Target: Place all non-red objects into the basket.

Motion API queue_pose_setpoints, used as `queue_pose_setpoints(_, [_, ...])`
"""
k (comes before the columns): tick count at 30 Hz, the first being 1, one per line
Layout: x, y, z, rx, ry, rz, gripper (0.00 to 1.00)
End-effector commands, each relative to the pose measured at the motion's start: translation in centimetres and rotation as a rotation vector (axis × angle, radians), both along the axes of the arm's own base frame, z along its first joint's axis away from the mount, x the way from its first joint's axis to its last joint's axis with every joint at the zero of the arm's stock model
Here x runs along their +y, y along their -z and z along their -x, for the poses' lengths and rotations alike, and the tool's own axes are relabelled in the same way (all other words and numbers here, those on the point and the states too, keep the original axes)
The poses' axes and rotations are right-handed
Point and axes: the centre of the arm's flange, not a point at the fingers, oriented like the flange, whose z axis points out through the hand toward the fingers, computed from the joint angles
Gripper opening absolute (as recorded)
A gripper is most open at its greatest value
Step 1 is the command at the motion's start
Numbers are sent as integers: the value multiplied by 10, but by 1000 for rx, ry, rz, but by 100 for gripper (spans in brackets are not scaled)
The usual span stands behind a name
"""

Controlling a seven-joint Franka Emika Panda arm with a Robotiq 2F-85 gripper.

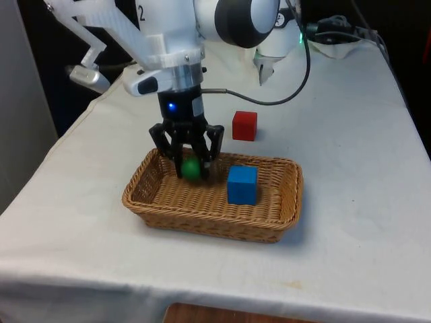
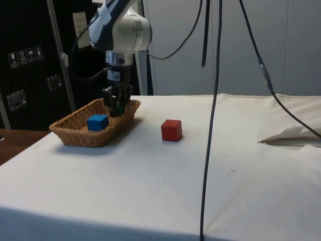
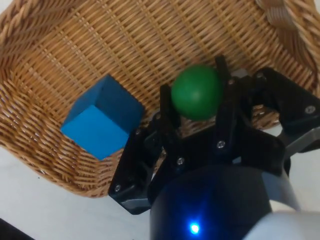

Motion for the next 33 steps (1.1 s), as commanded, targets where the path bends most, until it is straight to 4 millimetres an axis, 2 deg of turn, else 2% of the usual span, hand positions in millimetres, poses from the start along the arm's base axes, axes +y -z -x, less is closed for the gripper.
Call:
queue_pose_setpoints(1, [0, 5, -2, -4, 0, -8, 0])
queue_pose_setpoints(7, [1, 8, -3, -3, 1, -9, 0])
queue_pose_setpoints(9, [1, 9, -4, -3, 1, -8, 15])
queue_pose_setpoints(12, [1, 9, -4, -4, 1, -8, 44])
queue_pose_setpoints(13, [1, 9, -4, -4, 1, -8, 64])
queue_pose_setpoints(14, [1, 8, -2, 2, 1, -3, 78])
queue_pose_setpoints(15, [1, 10, -3, -3, 1, -8, 78])
queue_pose_setpoints(17, [1, 10, -3, -3, 1, -8, 97])
queue_pose_setpoints(18, [1, 9, -4, -3, 0, -8, 100])
queue_pose_setpoints(23, [1, 10, -4, -3, 1, -8, 100])
queue_pose_setpoints(24, [1, 1, -6, -3, -2, -6, 100])
queue_pose_setpoints(25, [1, 5, -4, -4, -1, -1, 100])
queue_pose_setpoints(26, [2, -3, -7, -5, -2, -5, 100])
queue_pose_setpoints(33, [7, -29, -16, -16, -24, -9, 100])
